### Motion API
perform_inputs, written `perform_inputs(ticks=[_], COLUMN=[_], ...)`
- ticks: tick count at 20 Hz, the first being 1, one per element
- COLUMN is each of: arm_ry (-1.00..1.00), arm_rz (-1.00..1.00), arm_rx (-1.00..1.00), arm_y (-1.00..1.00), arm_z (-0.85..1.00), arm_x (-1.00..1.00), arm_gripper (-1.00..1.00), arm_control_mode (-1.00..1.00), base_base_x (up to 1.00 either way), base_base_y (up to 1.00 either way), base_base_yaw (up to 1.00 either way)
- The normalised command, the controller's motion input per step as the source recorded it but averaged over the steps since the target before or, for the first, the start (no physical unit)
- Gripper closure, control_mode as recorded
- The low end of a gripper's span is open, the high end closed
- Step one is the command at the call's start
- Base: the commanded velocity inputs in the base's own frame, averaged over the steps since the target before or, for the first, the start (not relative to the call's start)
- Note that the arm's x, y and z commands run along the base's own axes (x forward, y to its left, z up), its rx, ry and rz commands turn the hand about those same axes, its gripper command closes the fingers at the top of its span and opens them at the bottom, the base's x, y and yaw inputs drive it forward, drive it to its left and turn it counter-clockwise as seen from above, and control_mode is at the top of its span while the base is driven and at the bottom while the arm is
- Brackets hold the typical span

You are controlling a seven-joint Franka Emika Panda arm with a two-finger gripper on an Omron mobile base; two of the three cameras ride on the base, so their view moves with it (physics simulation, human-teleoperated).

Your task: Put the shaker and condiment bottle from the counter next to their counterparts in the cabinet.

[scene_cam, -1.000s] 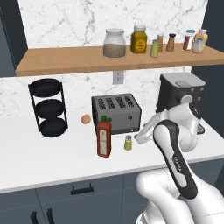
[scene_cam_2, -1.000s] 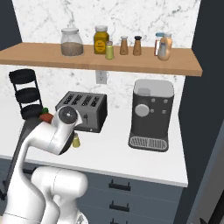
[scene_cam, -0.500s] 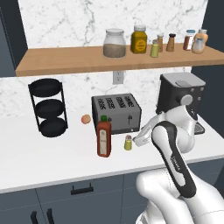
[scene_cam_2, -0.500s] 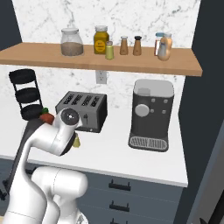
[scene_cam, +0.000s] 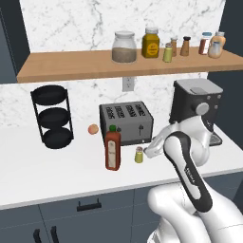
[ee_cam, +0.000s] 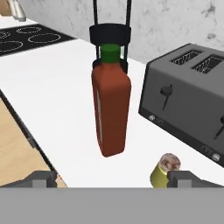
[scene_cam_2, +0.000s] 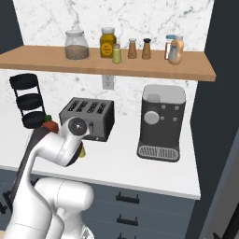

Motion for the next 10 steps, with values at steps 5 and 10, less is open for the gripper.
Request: perform_inputs(ticks=[5,10], arm_ry=[0.0,-0.02], arm_rz=[0.05,0.15], arm_rx=[0.0,0.0], arm_y=[0.07,0.22], arm_z=[-0.07,-0.04], arm_x=[0.33,0.2], arm_gripper=[-1.0,-1.0], arm_control_mode=[-1.0,-1.0], base_base_x=[0.0,0.0], base_base_y=[0.0,0.0], base_base_yaw=[0.0,0.0])
